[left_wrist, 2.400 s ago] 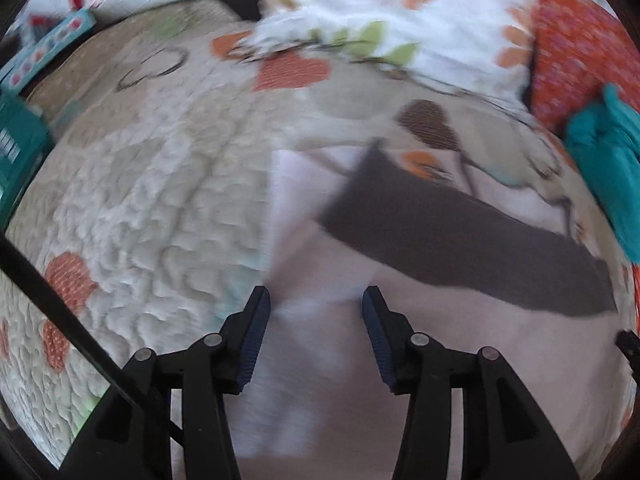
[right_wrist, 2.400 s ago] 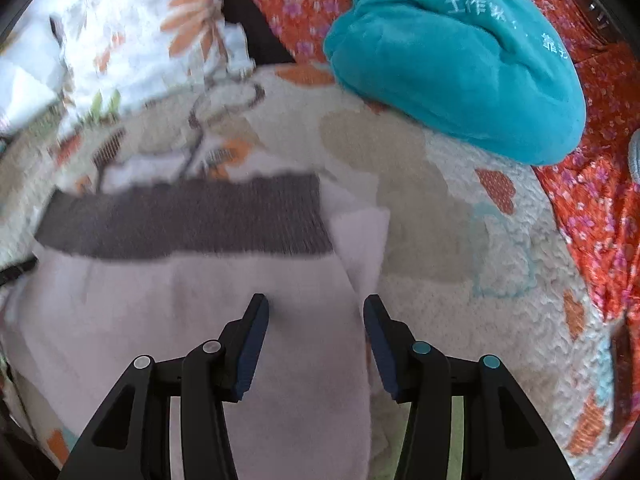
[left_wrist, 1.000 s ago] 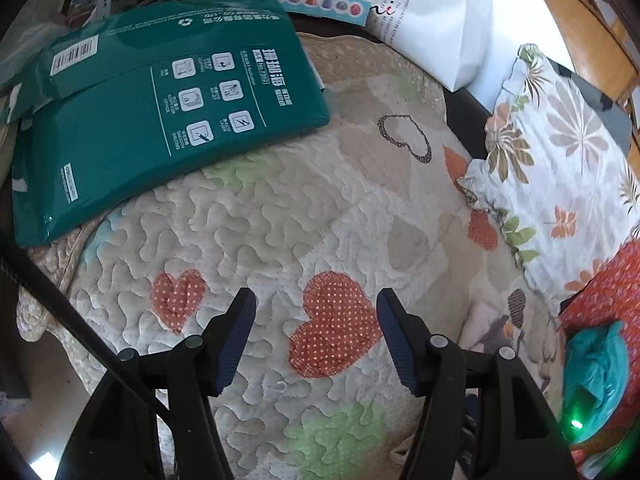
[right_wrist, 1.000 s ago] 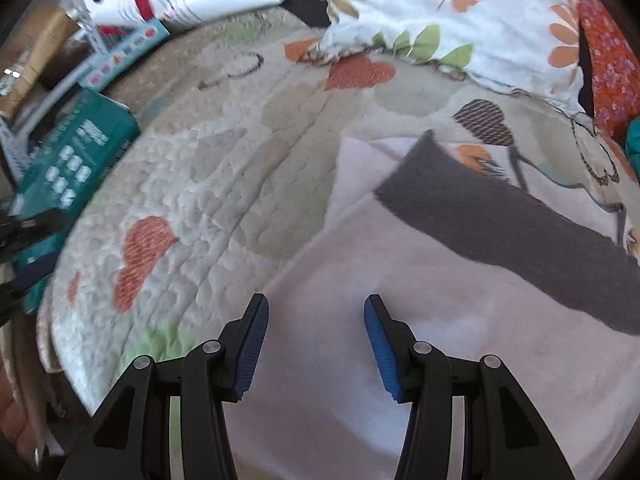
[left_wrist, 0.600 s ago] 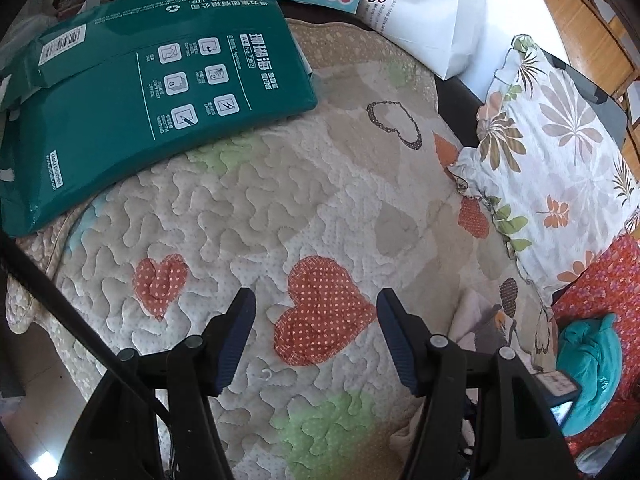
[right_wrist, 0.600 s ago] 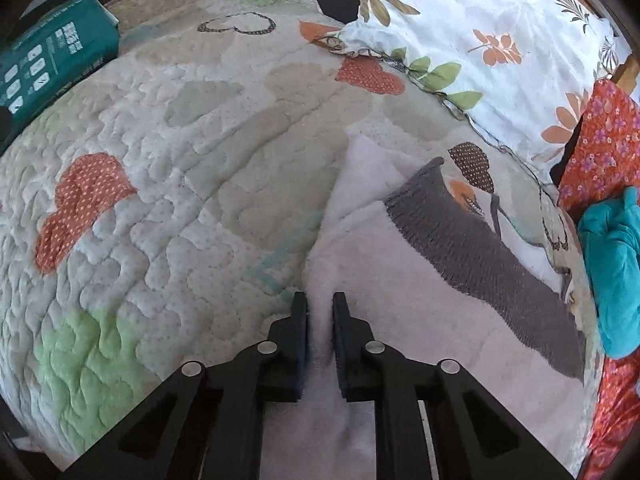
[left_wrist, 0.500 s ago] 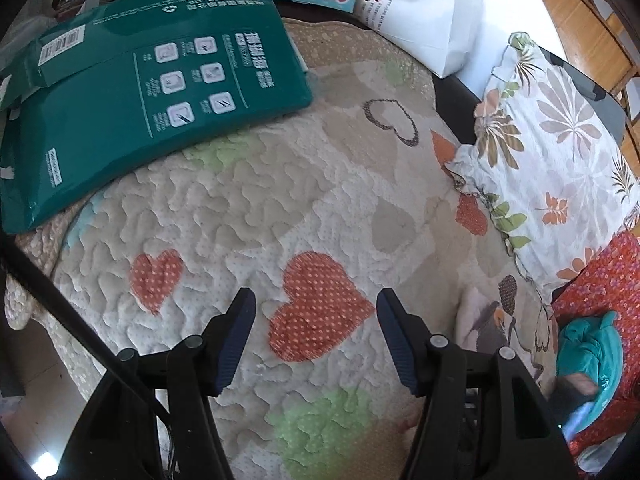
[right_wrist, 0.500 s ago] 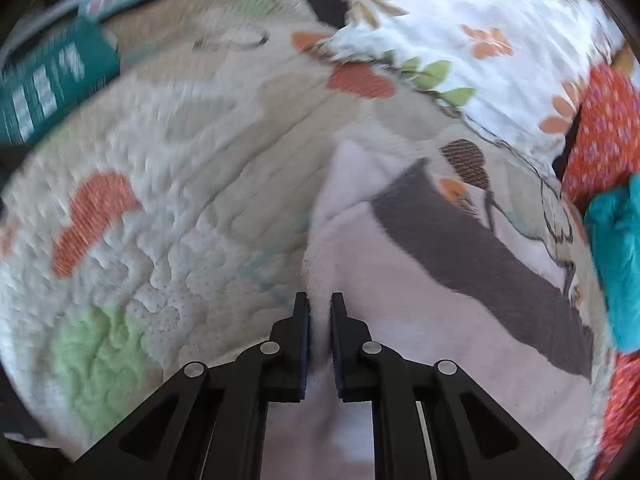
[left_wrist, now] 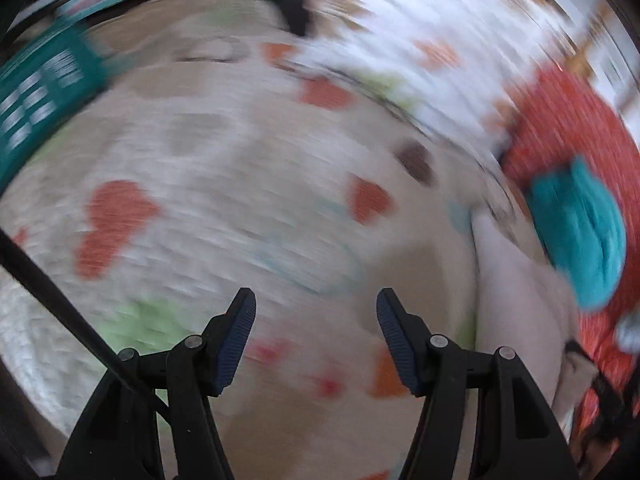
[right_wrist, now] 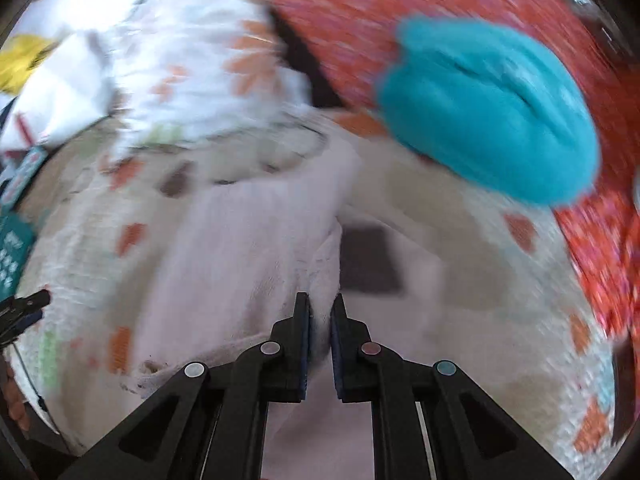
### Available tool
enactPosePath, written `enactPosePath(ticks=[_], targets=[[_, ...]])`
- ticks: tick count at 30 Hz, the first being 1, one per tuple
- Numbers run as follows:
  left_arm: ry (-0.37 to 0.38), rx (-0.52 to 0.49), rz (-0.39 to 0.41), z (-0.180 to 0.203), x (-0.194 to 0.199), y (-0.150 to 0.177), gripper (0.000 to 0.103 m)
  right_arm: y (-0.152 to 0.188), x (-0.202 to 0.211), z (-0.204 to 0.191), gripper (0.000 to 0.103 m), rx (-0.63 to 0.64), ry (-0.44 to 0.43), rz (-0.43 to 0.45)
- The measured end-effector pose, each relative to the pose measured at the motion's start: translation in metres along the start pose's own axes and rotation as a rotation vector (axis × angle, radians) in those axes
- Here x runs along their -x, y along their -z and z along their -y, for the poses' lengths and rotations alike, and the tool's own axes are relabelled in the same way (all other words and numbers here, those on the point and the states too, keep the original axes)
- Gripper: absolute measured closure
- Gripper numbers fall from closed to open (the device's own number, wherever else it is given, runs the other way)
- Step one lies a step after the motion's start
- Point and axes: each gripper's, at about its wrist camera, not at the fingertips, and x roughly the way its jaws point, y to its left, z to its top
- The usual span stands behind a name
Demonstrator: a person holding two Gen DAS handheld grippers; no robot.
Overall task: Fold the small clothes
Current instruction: 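Grasp the cardigan's side edge with the right gripper and fold it over, then release the folded edge with the right gripper and pull it back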
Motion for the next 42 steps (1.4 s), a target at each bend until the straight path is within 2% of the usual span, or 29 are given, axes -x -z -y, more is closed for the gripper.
enactPosePath(ticks=[2, 5, 8, 11, 12, 13, 15, 16, 17, 20, 21, 22, 26, 29, 31, 32, 33, 35, 37, 41, 42], targets=[[0.041, -0.088, -0.04, 0.035, -0.011, 0.015, 0.041, 0.015, -0.014, 0.034, 0.094, -0.056, 0.016, -0.039], [0.077, -0.189, -0.071, 0.075, -0.021, 0.036, 0.041, 0.033, -0.027, 0.061, 0.093, -0.122, -0.045, -0.067], [0.1, -0.251, -0.082, 0.101, -0.029, 0.049, 0.041, 0.037, -0.032, 0.069, 0.093, -0.136, -0.087, -0.08], [0.091, -0.279, -0.063, 0.115, -0.031, 0.053, 0.041, 0.032, -0.029, 0.076, 0.091, -0.159, -0.11, -0.085], [0.082, -0.286, -0.052, 0.117, -0.031, 0.053, 0.041, 0.029, -0.028, 0.081, 0.091, -0.166, -0.093, -0.079], [0.074, -0.291, -0.039, 0.119, -0.031, 0.052, 0.041, 0.026, -0.024, 0.09, 0.091, -0.177, -0.028, -0.063], [0.046, -0.299, 0.0, 0.124, -0.029, 0.052, 0.041, 0.025, -0.015, 0.102, 0.084, -0.201, 0.044, -0.021], [0.041, -0.302, 0.023, 0.126, -0.027, 0.052, 0.041, 0.024, -0.008, 0.109, 0.084, -0.221, 0.042, 0.014], [0.046, -0.305, 0.034, 0.129, -0.025, 0.052, 0.041, 0.023, -0.003, 0.115, 0.084, -0.236, 0.014, 0.043], [0.099, -0.314, 0.036, 0.138, -0.022, 0.053, 0.041, 0.024, 0.011, 0.117, 0.084, -0.263, -0.144, 0.111], [0.121, -0.319, 0.032, 0.141, -0.022, 0.054, 0.041, 0.023, 0.012, 0.112, 0.084, -0.269, -0.227, 0.114], [0.143, -0.325, 0.03, 0.145, -0.019, 0.057, 0.041, 0.022, 0.01, 0.108, 0.084, -0.27, -0.27, 0.112], [0.187, -0.379, 0.035, 0.158, -0.014, 0.077, 0.041, 0.022, -0.001, 0.082, 0.084, -0.207, -0.398, 0.065], [0.161, -0.424, -0.038, 0.164, -0.028, 0.095, 0.041, 0.024, -0.009, 0.065, 0.084, -0.187, -0.48, 0.028], [0.159, -0.395, -0.121, 0.16, -0.044, 0.105, 0.041, 0.024, -0.014, 0.06, 0.084, -0.216, -0.549, 0.008], [0.172, -0.348, -0.167, 0.154, -0.053, 0.108, 0.041, 0.024, -0.015, 0.057, 0.084, -0.233, -0.572, -0.002], [0.186, -0.308, -0.172, 0.149, -0.056, 0.108, 0.041, 0.019, -0.019, 0.052, 0.082, -0.247, -0.608, -0.019], [0.193, -0.299, -0.164, 0.148, -0.055, 0.108, 0.041, 0.012, -0.025, 0.041, 0.078, -0.244, -0.662, -0.055], [0.197, -0.294, -0.176, 0.148, -0.056, 0.106, 0.041, -0.003, -0.046, 0.018, 0.072, -0.216, -0.751, -0.145], [0.208, -0.271, -0.183, 0.145, -0.058, 0.103, 0.04, -0.023, -0.097, -0.031, 0.072, -0.134, -0.845, -0.326], [0.209, -0.269, -0.18, 0.145, -0.058, 0.102, 0.04, -0.028, -0.106, -0.038, 0.075, -0.111, -0.825, -0.342]])
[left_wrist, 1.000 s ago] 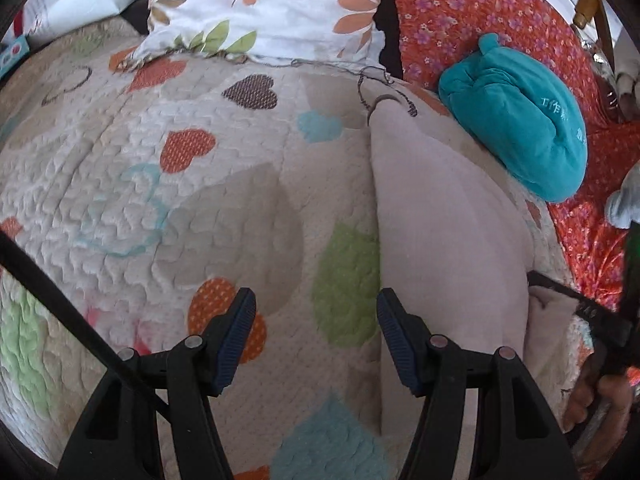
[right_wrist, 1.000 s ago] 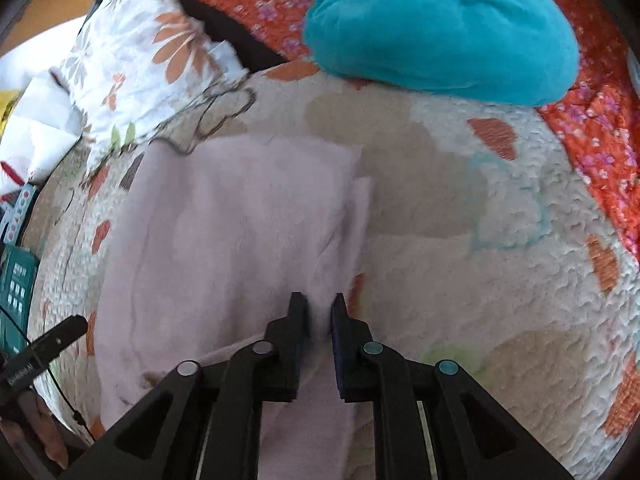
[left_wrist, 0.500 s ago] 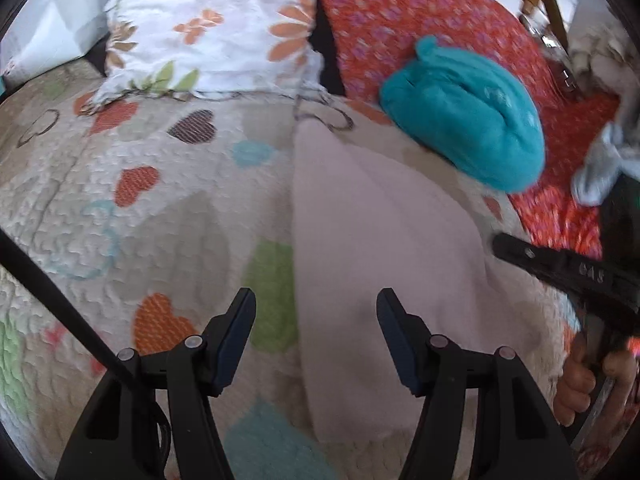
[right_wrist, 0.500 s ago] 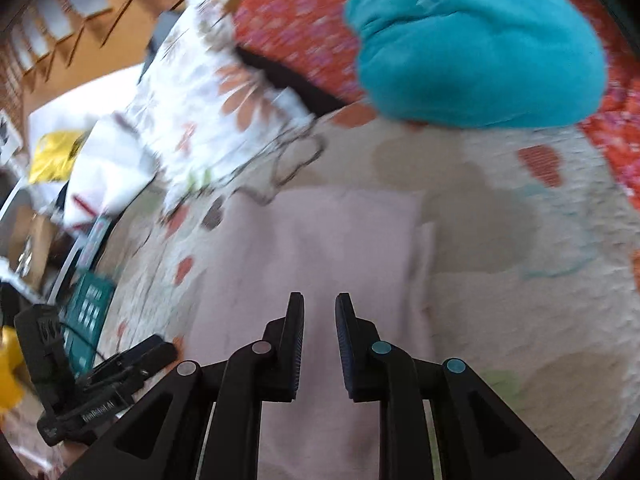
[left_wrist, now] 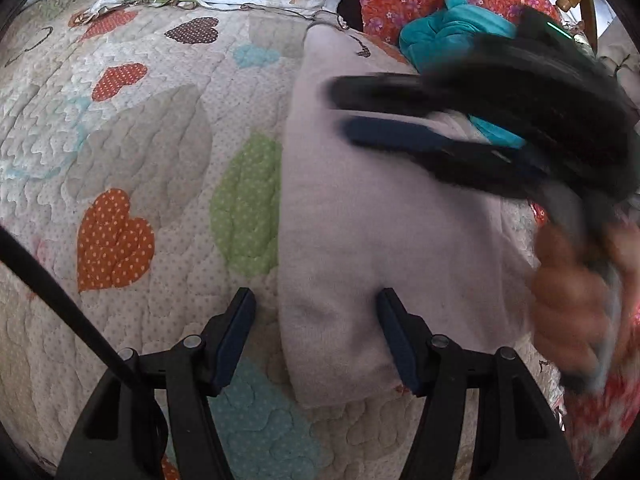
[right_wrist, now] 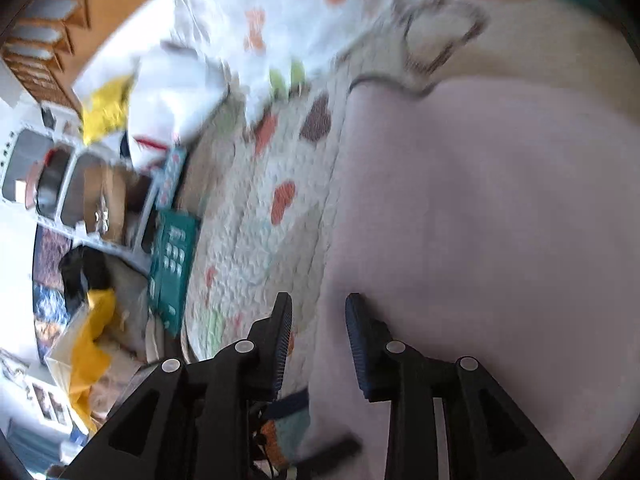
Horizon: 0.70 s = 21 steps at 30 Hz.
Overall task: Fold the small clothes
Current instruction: 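Release the folded edge with the right gripper and pull it back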
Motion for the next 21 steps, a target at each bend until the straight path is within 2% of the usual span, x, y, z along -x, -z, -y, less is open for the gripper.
enactPosePath(ticks=[1, 3, 6, 7, 8, 10, 11, 13, 14, 17, 20, 21], targets=[[0.001, 0.003, 0.003, 0.0, -0.001, -0.001, 0.04, -0.015, -0.014, -0.001, 0.079, 0.04, 0.071, -0.012], [0.004, 0.005, 0.001, -0.001, -0.001, -0.003, 0.04, -0.039, -0.027, 0.004, 0.103, 0.055, 0.093, -0.009], [0.002, -0.005, -0.001, -0.001, -0.002, -0.004, 0.039, -0.075, -0.035, 0.021, 0.103, -0.011, 0.171, 0.066], [0.001, -0.009, 0.0, 0.0, -0.002, -0.004, 0.039, -0.085, -0.038, 0.024, 0.103, -0.017, 0.25, 0.094], [-0.003, -0.015, 0.0, 0.001, -0.002, -0.004, 0.039, -0.091, -0.039, 0.026, 0.103, -0.021, 0.278, 0.109], [-0.006, -0.023, 0.0, 0.002, -0.003, -0.004, 0.038, -0.104, -0.041, 0.029, 0.103, -0.043, 0.282, 0.146], [-0.007, -0.027, -0.001, 0.003, -0.003, -0.004, 0.038, -0.108, -0.038, 0.025, 0.103, -0.042, 0.317, 0.174], [-0.007, -0.033, -0.003, 0.003, -0.003, -0.005, 0.038, -0.112, -0.026, 0.014, 0.098, -0.027, 0.422, 0.228], [-0.008, -0.035, -0.003, 0.002, -0.003, -0.005, 0.038, -0.111, -0.016, 0.008, 0.09, -0.018, 0.453, 0.259], [-0.008, -0.034, -0.005, 0.001, -0.003, -0.006, 0.037, -0.102, 0.02, -0.003, 0.069, -0.014, 0.42, 0.309], [-0.008, -0.031, -0.009, 0.002, 0.001, -0.006, 0.039, -0.072, 0.044, -0.01, 0.067, 0.007, 0.388, 0.295], [0.004, -0.032, 0.009, 0.003, 0.009, -0.008, 0.045, -0.066, 0.05, -0.01, 0.067, 0.009, 0.38, 0.286]])
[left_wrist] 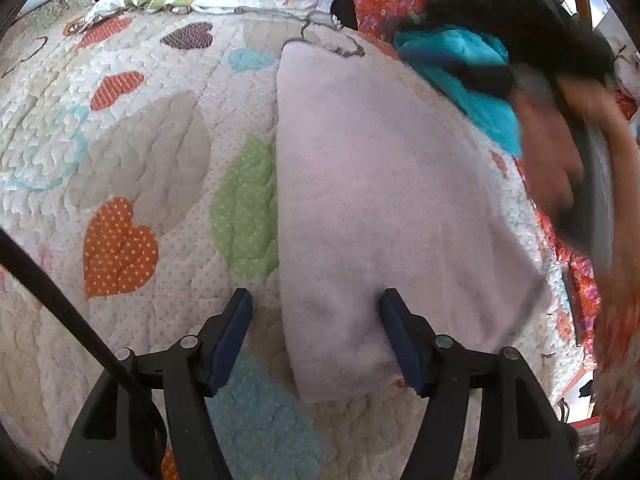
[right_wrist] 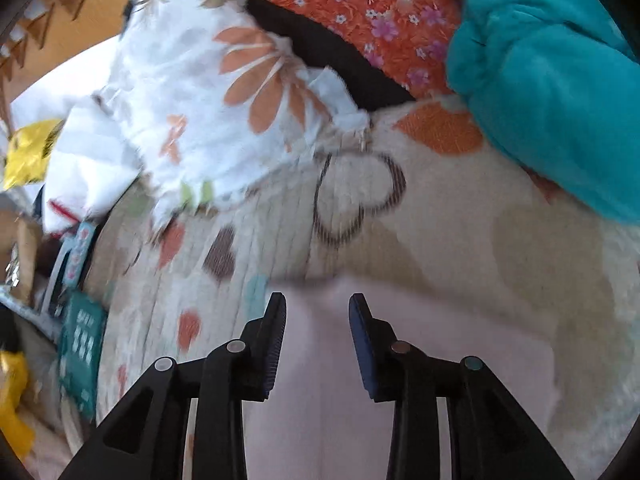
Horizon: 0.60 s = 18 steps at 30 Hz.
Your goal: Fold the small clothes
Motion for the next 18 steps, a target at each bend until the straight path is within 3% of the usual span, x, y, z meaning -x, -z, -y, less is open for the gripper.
enactPosePath(ticks=[3, 4, 7, 12, 18], targets=[[0.018, -0.069, 0.144, 0.014, 0.036, -0.005, 0.047, 0.045, 0.026, 0.02, 0.067, -0.017, -0.026, -0.039], [-0.003, -0.116, 0.214, 0.022, 0.05, -0.007, 0.046, 0.061, 0.033, 0.03, 0.067, -0.038, -0.024, -0.045], [-0.074, -0.175, 0.287, 0.032, 0.062, -0.012, 0.044, 0.1, 0.049, 0.061, 0.07, -0.123, 0.01, -0.06], [-0.124, -0.106, 0.255, 0.023, 0.047, -0.024, 0.044, 0.14, 0.082, 0.082, 0.07, -0.19, 0.053, 0.013], [-0.181, -0.114, 0.219, 0.028, 0.038, -0.018, 0.044, 0.146, 0.096, 0.074, 0.068, -0.141, 0.075, 0.087]])
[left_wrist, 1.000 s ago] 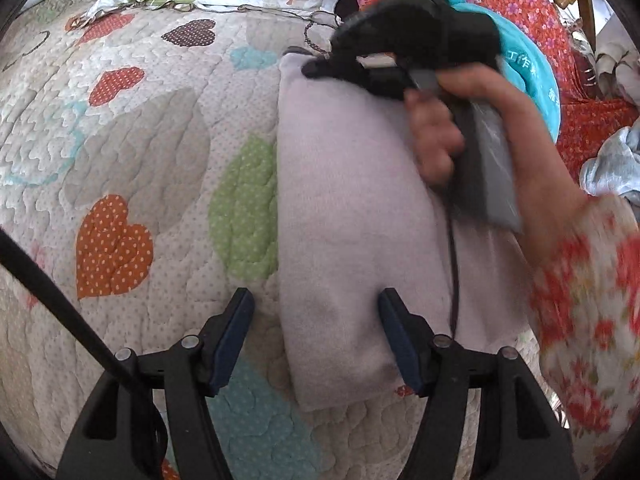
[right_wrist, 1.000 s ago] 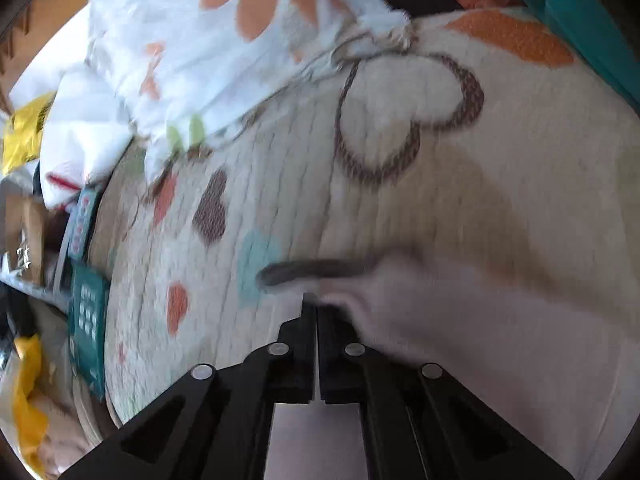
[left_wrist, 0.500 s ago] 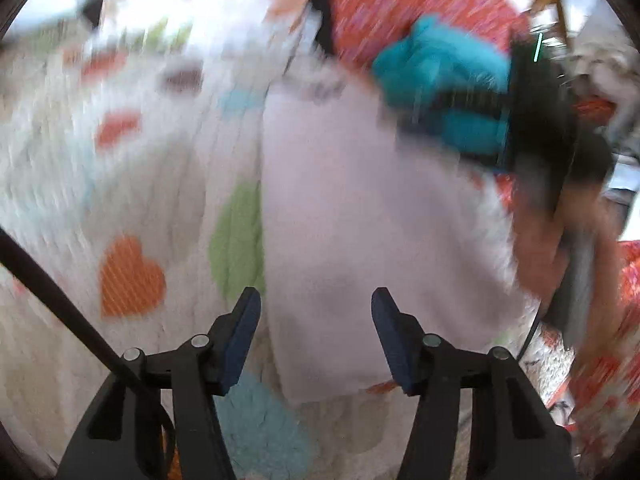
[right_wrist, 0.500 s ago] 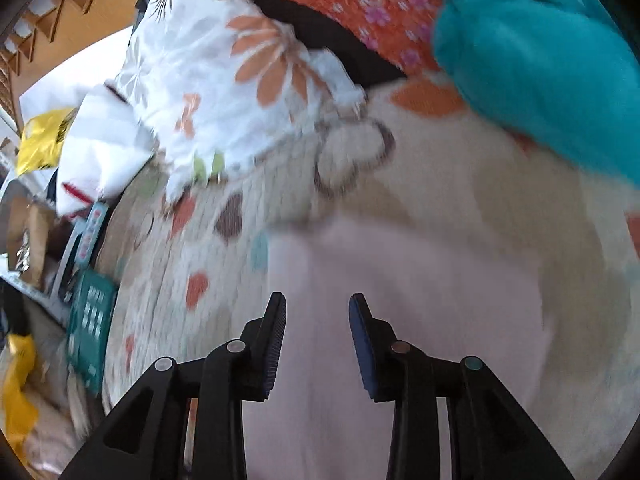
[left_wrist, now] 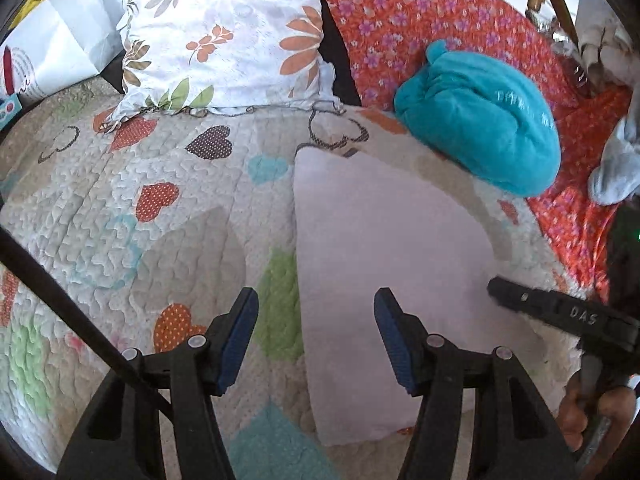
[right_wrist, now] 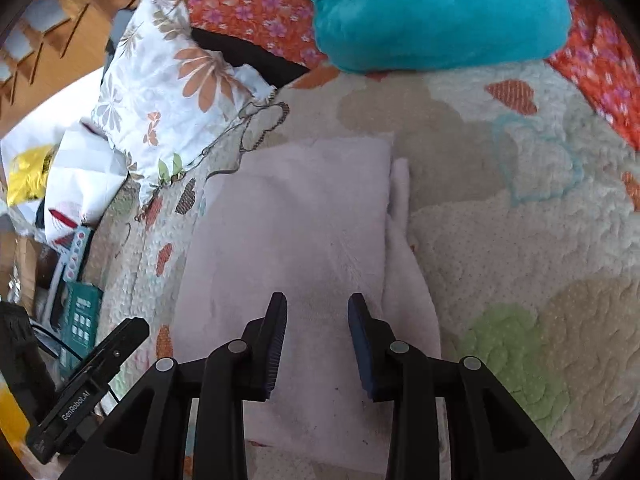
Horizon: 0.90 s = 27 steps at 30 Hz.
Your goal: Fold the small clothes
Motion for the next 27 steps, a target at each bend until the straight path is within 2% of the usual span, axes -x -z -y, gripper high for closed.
enactPosePath(ticks=[6, 13, 27], targets=[[-0.117, -0.098, 0.025, 0.013, 0.002, 0.007, 0.043, -0.001, 0.001, -0.009, 0.06, 0.083, 0.073, 0.027], [-0.275, -0.215, 0.117, 0.029, 0.009, 0.003, 0.043, -0.002, -0.001, -0.005, 0.056, 0.077, 0.084, 0.017], [-0.346, -0.271, 0.165, 0.034, 0.019, 0.002, 0.039, 0.004, -0.004, -0.02, 0.05, 0.178, 0.13, 0.019]])
